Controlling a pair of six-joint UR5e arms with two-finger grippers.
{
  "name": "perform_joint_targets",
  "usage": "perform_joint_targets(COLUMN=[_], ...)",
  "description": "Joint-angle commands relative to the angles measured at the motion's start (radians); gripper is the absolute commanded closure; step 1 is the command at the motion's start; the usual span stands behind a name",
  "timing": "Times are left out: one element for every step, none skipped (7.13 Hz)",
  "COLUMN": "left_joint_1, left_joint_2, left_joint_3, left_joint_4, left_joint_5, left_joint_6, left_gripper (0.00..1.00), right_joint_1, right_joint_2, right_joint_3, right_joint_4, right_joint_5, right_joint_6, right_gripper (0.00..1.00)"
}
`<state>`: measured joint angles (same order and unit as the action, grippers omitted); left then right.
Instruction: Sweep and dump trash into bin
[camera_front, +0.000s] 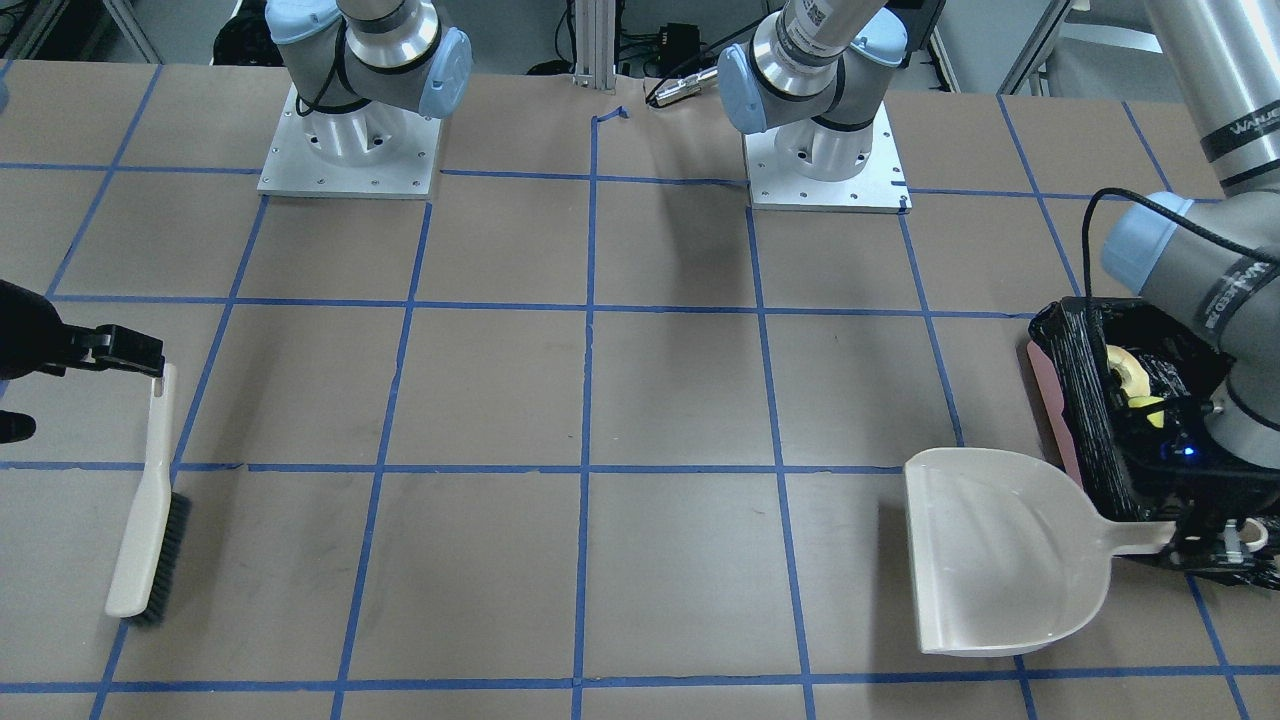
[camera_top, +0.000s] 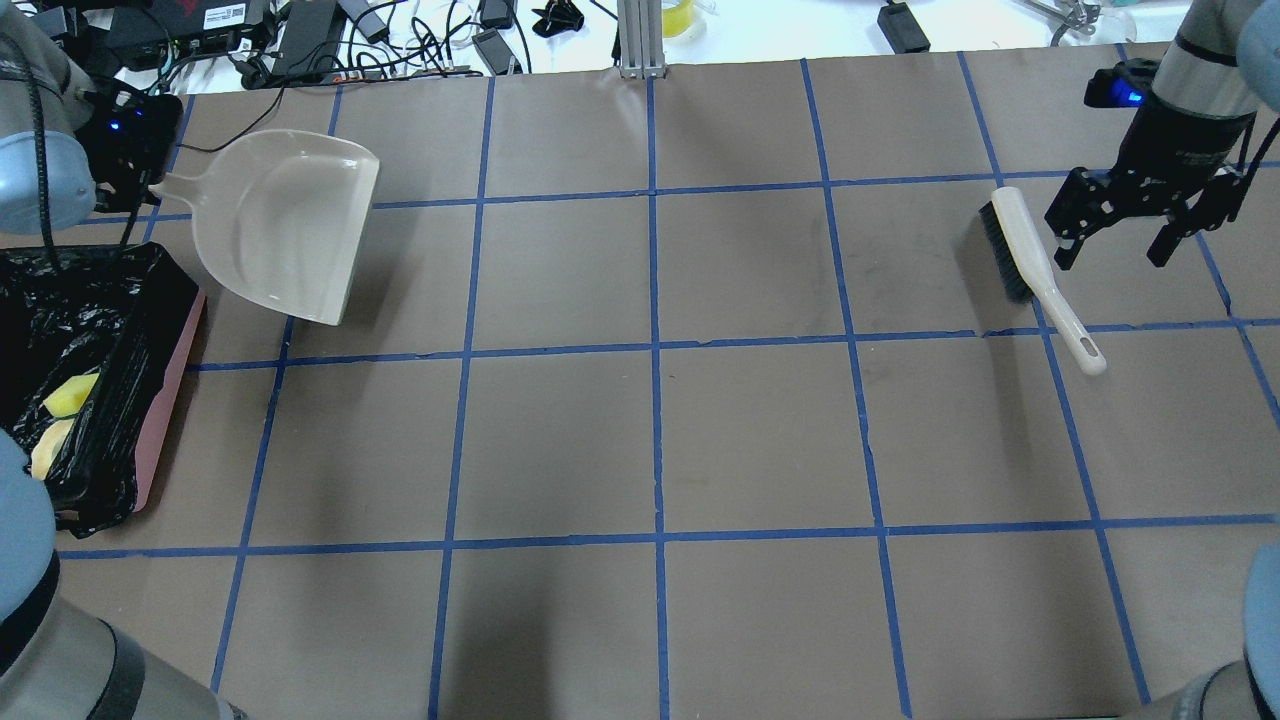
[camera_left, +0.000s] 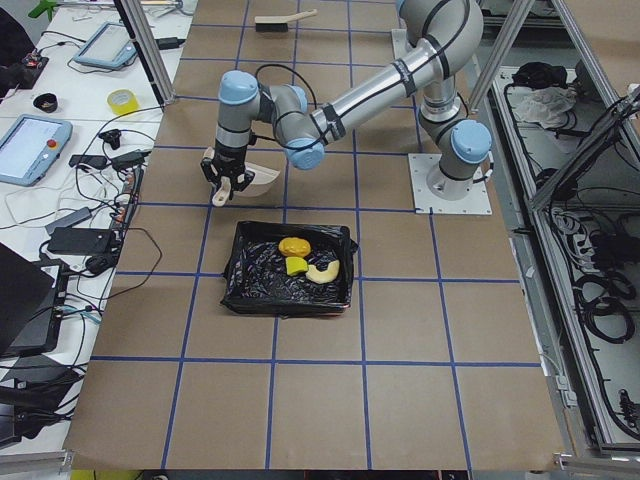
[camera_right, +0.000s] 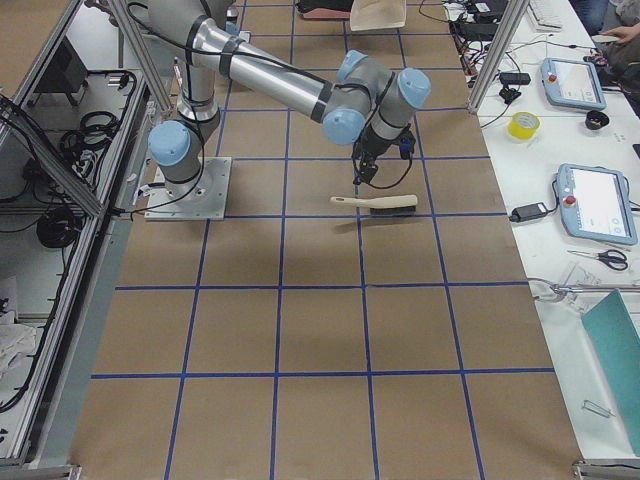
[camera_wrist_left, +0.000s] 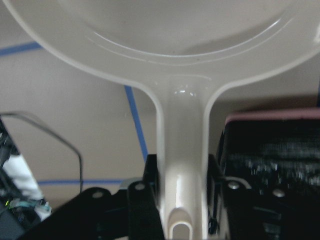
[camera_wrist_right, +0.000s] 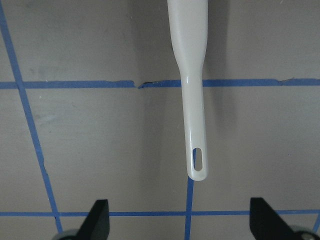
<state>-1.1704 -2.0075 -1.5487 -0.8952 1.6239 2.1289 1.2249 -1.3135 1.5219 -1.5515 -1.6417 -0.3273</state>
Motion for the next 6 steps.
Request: perform_joint_targets(left_joint_1=[-0.088,-0.129,-0.130,-0.135,-0.138,-0.146], left_joint_2=[-0.051,-0.066,-0.104,-0.138,-0.151,-0.151], left_joint_3=[0.013,0.024,0.024,0.025,0.030,0.029], left_joint_4=[-0.139,-0.154,-0.152,-0.154,-0.154,-0.154], left_joint_5=[-0.108,-0.110,-0.117,-0.133,-0.143,-0.157], left_joint_6=[-0.186,-0.261,-0.262,-0.265,-0.268,-0.306], left_gripper=[1.00,1.00,1.00,1.00,1.00,1.00], right_joint_1=[0.010,0.068,0.162,0.262,0.341,0.384], right_joint_2=[-0.110,-0.118,-0.119,-0.122,-0.121,-0.122], right_joint_3=[-0.014,-0.020,-0.020,-0.019,-0.020,-0.019], right_joint_4=[-0.059,-0.094,-0.145,-0.148,-0.157,-0.148], right_joint_5=[0.104,0.106,0.103,0.086,0.042,0.033], right_joint_6=[0.083,0.214,0.313,0.321,0.364,0.461], right_gripper=[0.00,0.00,0.00,0.00,0.00,0.00])
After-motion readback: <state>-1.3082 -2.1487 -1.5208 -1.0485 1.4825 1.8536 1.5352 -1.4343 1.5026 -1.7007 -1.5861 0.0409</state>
